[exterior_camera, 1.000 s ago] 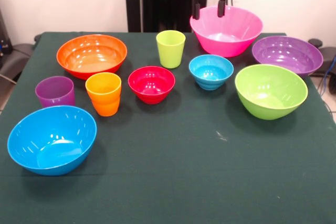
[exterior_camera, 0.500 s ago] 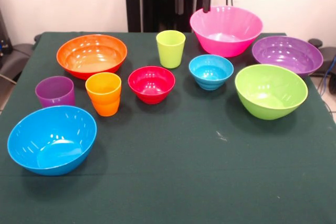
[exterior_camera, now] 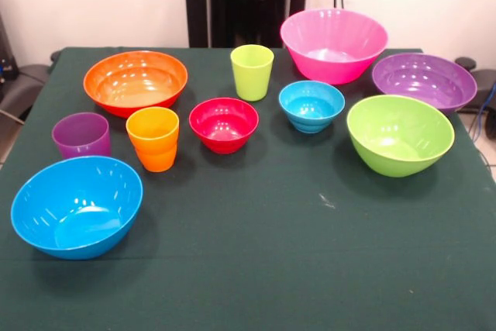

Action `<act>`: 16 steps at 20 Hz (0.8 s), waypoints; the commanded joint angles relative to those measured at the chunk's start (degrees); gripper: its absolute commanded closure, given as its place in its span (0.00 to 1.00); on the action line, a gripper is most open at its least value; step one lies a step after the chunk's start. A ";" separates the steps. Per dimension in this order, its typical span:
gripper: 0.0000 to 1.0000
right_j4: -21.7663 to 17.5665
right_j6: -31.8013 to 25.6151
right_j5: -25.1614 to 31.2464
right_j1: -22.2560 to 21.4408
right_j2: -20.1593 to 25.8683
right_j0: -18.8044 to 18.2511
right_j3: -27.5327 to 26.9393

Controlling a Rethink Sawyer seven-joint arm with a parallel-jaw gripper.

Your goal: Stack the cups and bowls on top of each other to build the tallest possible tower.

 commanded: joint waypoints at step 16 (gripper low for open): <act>0.00 -7.85 -9.07 13.89 3.87 8.11 -7.02 -4.08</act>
